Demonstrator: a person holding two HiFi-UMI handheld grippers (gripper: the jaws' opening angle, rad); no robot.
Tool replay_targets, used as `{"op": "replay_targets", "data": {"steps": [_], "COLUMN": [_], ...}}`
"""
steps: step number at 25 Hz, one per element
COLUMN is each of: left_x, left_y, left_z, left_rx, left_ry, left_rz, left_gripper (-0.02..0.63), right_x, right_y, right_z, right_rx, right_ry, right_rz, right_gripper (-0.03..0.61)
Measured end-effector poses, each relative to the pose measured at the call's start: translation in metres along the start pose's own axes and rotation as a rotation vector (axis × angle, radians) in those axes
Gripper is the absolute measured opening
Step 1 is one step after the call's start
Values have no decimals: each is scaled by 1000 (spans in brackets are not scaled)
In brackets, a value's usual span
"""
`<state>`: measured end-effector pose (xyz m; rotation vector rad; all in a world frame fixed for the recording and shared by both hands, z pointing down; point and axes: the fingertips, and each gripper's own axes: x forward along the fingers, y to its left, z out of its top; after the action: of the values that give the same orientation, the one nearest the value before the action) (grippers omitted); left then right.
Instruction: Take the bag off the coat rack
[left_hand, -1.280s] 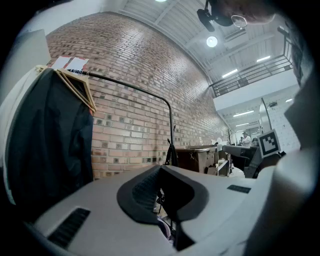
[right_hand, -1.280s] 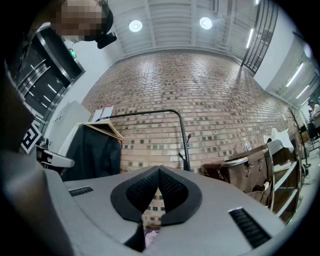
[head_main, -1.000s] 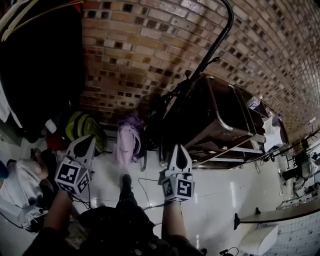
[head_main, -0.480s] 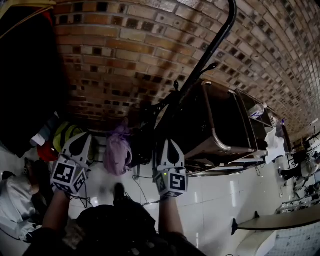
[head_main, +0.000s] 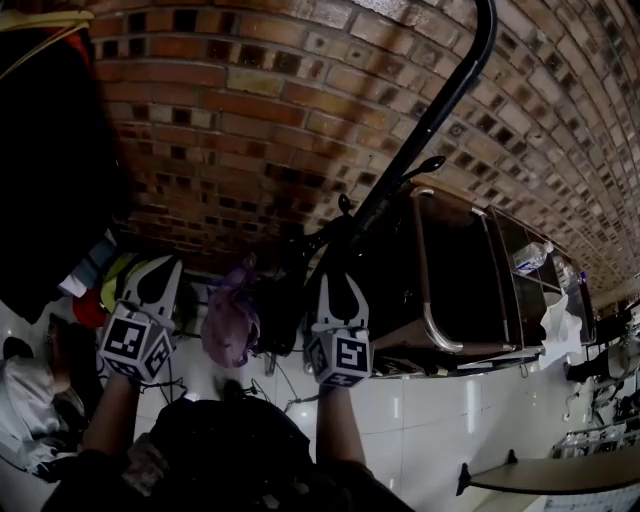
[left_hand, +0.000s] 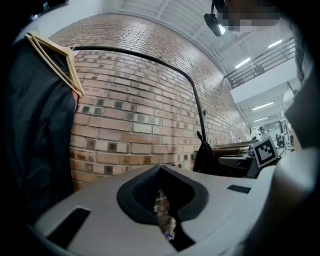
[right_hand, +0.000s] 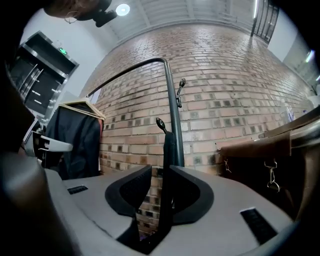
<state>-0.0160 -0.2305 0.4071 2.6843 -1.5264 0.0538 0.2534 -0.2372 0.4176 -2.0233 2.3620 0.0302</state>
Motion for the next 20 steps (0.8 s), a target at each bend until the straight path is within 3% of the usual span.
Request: {"op": "replay_targets", "data": {"steps": [10,13,14,16,20], "left_x": [62,72,75,81,95], "left_y": [4,4,5,7,12], "left_z": [0,6,7,6,-5], "left_rx": [26,26,22,18,5], "left_ry": [16,15,17,23,48], "left_rz": [10,0,-2,-18,-66], "left_gripper": [28,28,28,28,28], "right_x": [58,66,69,72,69], "right_y": [-5,-7,-9,-10,0], "right_z": [-21,-17,-15,-11,-5], "right_rx": [-42,-62,-62,-53,-11], "right_ry": [68,61,54,50,19], "right_rz": [54,25,9,-1,52], "right_gripper": [153,153,139,48,46]}}
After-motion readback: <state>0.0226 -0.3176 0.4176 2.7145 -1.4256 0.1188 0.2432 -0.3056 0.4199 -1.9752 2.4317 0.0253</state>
